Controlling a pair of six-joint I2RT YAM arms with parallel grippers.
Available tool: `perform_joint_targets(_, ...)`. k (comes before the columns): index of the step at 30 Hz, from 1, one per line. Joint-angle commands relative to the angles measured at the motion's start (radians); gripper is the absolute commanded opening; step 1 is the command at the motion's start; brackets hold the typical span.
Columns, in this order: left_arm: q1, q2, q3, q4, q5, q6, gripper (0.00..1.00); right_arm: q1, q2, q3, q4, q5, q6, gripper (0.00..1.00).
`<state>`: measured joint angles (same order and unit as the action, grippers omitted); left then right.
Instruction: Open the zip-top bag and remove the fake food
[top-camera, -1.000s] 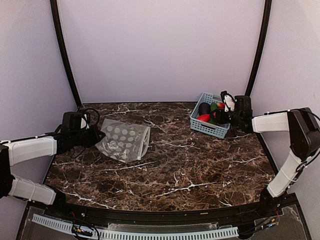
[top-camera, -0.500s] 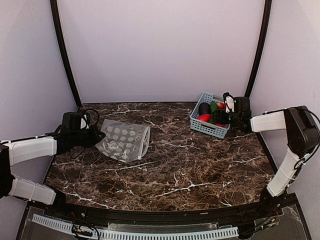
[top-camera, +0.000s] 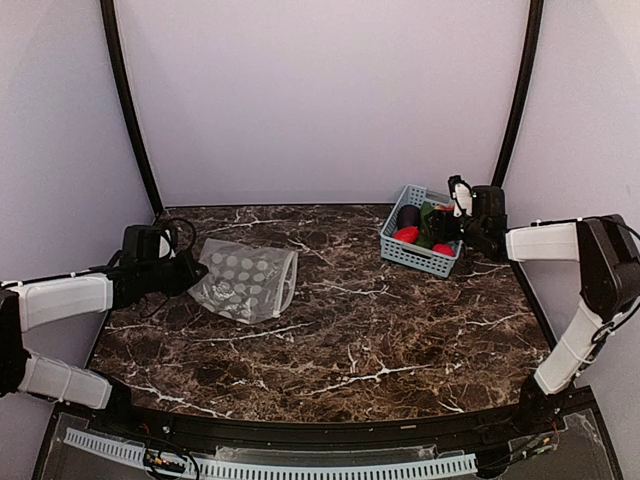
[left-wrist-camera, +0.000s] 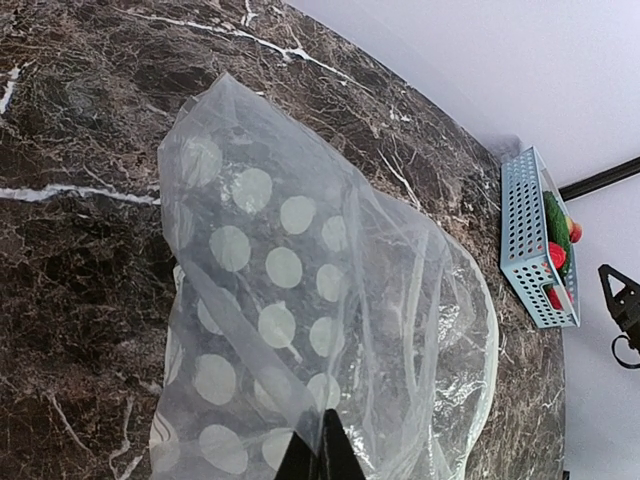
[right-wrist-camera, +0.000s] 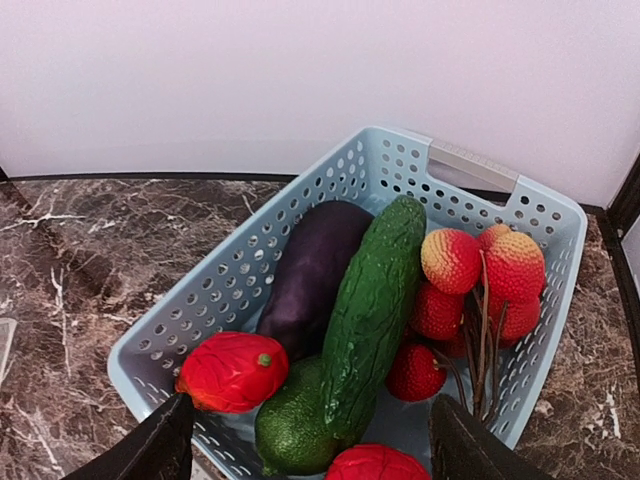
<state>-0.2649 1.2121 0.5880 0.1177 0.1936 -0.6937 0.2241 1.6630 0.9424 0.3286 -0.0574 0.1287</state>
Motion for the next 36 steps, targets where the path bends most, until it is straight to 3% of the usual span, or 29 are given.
perform_joint_targets(1,0.035,0.008,-0.015,-0.004,-0.004,0.007,0.01,0.0,-0.072,-0.025,0.002,-0.075,0.003,0.77)
perform_joint_targets(7,0.081,0.035,-0.018,-0.005,0.015,0.015,0.02,0.03,-0.129,-0.087,0.007,-0.13,0.017,0.77)
perform_joint_targets(9,0.085,0.047,-0.018,0.001,0.026,0.021,0.08,0.047,-0.153,-0.109,0.009,-0.157,0.021,0.77)
perform_joint_targets(14,0.093,0.048,-0.005,-0.012,0.029,0.055,0.35,0.098,-0.21,-0.146,0.018,-0.218,0.035,0.78)
perform_joint_targets(16,0.099,0.039,0.008,-0.024,0.026,0.065,0.51,0.118,-0.221,-0.144,0.014,-0.232,0.037,0.78)
perform_joint_targets(17,0.101,0.031,0.014,-0.029,0.023,0.069,0.64,0.127,-0.224,-0.143,0.011,-0.239,0.037,0.78)
perform_joint_targets(20,0.104,0.003,0.05,-0.062,0.01,0.09,0.82,0.146,-0.238,-0.138,0.005,-0.276,0.035,0.79)
perform_joint_targets(21,0.105,-0.014,0.06,-0.08,-0.001,0.098,0.93,0.15,-0.244,-0.135,0.002,-0.29,0.033,0.81)
perform_joint_targets(22,0.105,-0.022,0.081,-0.091,-0.008,0.115,0.96,0.152,-0.248,-0.129,-0.005,-0.306,0.029,0.91)
perform_joint_targets(23,0.105,-0.037,0.094,-0.121,-0.027,0.125,0.98,0.155,-0.253,-0.119,-0.019,-0.321,0.024,0.97)
perform_joint_targets(28,0.105,-0.073,0.2,-0.194,-0.053,0.195,0.99,0.165,-0.305,-0.064,-0.112,-0.343,-0.012,0.99)
perform_joint_targets(36,0.084,-0.029,0.346,-0.246,0.088,0.303,0.99,0.188,-0.385,-0.033,-0.165,-0.425,0.026,0.99)
